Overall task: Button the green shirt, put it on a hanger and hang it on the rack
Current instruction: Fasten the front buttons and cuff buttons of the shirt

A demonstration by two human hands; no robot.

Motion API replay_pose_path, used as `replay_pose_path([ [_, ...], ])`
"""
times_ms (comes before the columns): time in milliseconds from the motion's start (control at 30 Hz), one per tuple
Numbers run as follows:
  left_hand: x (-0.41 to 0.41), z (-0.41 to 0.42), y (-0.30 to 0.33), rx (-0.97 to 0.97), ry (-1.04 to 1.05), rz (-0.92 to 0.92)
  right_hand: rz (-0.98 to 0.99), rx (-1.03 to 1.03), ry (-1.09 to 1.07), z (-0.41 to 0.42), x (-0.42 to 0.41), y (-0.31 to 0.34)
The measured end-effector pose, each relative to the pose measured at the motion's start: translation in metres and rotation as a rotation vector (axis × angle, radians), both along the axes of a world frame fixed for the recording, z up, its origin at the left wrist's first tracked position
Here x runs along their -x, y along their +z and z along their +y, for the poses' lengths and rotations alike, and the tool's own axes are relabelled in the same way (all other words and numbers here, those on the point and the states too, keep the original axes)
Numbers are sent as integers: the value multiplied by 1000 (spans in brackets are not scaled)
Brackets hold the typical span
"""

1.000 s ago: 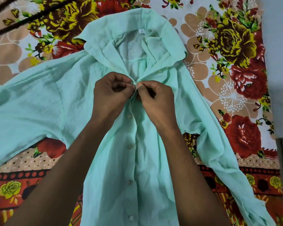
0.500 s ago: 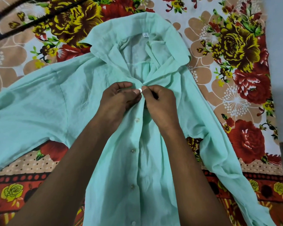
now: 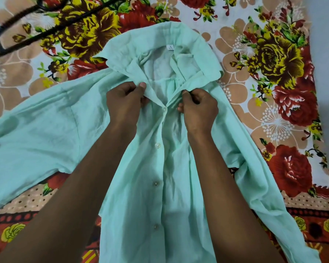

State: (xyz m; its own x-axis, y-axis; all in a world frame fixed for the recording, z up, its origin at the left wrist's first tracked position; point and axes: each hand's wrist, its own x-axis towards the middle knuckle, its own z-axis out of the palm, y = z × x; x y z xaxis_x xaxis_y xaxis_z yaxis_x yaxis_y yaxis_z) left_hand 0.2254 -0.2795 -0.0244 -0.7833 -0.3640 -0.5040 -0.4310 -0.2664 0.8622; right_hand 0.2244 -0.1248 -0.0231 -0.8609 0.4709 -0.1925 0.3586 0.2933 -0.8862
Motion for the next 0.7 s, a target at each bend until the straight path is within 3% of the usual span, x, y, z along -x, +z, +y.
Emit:
replay_pose_path([
  [167,-3,1,0,-98,-36,37,47,-111,57,1,2,-4],
  [367,-4,3,0,56,-124,66,91,-373,141,2,-2,8],
  [467,-5,8,1,159,-219,124,142,-366,176,-2,-1,9],
  [700,1,18,2,170,-323,168,138,-180,218,-4,3,11],
])
